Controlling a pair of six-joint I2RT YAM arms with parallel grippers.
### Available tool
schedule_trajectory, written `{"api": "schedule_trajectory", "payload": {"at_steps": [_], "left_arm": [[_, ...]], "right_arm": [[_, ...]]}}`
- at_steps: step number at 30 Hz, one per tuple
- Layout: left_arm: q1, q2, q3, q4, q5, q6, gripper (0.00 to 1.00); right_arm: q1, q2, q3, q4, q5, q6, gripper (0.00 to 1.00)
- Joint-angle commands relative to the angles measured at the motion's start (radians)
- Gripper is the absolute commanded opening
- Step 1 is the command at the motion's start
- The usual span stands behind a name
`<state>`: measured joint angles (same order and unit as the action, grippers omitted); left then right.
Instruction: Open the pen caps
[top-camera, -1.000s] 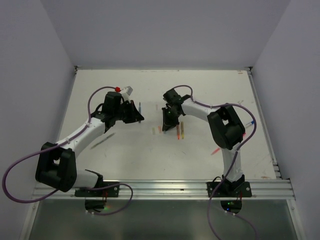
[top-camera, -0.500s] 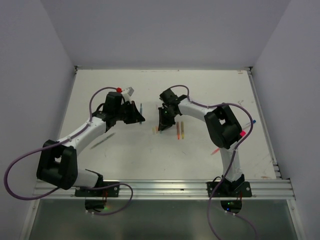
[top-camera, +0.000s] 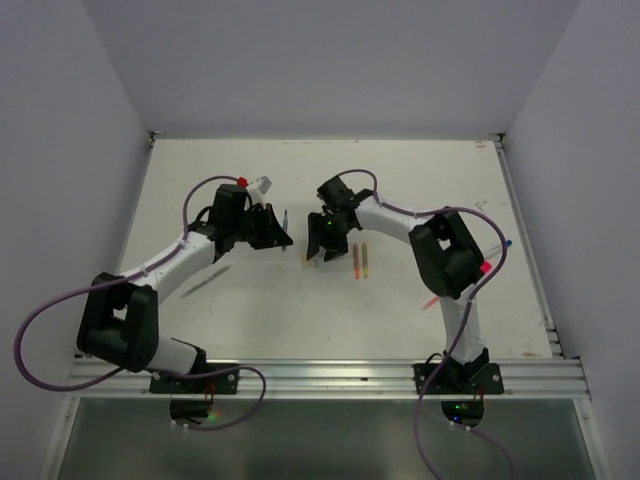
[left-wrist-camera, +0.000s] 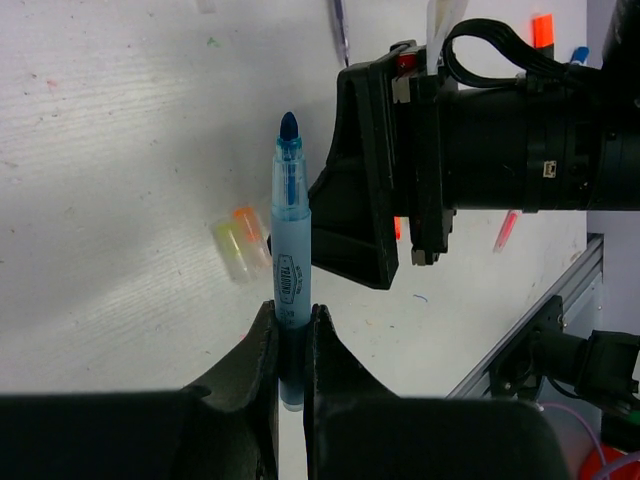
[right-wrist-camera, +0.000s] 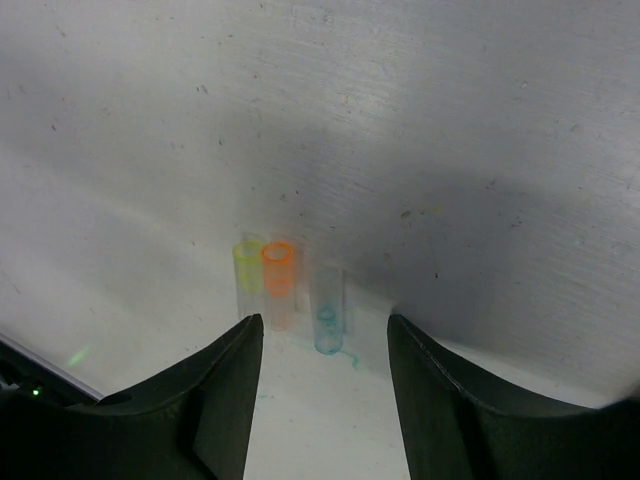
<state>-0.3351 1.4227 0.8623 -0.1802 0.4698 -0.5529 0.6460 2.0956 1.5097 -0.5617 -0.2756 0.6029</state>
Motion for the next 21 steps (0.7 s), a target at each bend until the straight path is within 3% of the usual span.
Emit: {"api": "schedule_trajectory", "payload": {"at_steps": [1,6,9,12,21], "left_arm": [[-0.001,0.008,0.032,0.047,0.038,0.027,0.0],[-0.042,0.073,0.062,0.088,0.09,0.007,0.0],[-0.091,0.143,0.104,0.102,0.107,-0.016,0.0],[-0.139,0.209,0.144,0.143,0.124,-0.048,0.0],[-0.272,0.372,0.247,0.219,0.001,-0.107,0.0]], "right_arm": [[-0.008,-0.075,0.004,-0.036,0.074,0.015,0.57],[-0.107,-0.213,0.018,-0.209,0.206,0.043,0.58],[-0.256,-0.307,0.006,-0.304,0.213,0.066,0.58],[-0.328,-0.408,-0.011,-0.383,0.272,0.06,0.58],[-0.468,-0.595,-0.256,-0.423,0.245,0.133,0.57]]}}
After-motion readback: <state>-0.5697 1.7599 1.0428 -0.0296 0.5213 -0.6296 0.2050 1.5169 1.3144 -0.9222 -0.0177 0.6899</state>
